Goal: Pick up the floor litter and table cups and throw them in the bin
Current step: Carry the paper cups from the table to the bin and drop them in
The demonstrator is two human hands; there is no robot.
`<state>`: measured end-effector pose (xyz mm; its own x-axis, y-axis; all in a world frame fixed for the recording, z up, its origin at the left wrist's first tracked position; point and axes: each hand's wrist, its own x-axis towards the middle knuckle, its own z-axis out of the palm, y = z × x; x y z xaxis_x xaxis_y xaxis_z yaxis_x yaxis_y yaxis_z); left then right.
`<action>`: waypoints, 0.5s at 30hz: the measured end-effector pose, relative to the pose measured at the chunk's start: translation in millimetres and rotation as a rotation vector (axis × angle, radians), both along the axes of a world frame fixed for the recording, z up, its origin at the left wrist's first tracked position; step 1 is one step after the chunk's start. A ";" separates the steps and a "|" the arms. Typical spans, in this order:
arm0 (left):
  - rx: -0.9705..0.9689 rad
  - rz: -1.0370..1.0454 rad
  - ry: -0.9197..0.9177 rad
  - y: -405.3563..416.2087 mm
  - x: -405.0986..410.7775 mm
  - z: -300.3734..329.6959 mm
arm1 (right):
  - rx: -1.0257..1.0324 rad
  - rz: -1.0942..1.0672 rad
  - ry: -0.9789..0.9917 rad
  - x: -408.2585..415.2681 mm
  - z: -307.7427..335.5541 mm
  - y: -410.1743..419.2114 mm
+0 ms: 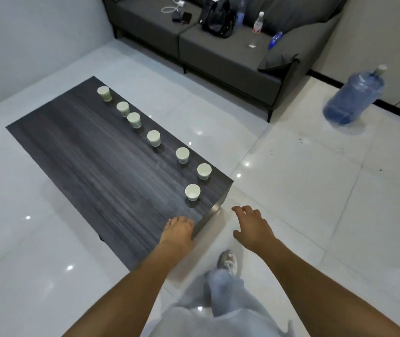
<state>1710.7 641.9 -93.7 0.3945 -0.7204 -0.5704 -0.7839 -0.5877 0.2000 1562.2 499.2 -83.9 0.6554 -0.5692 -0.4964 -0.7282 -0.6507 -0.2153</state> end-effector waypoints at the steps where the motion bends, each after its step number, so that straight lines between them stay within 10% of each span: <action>1: 0.001 0.017 0.008 -17.2 2.9 0.3 | 0.001 0.013 0.002 6.7 -0.4 -20.2; 15: 0.076 0.295 0.116 -126.1 75.6 -49.3 | 0.081 0.256 0.099 145.6 -33.6 -166.1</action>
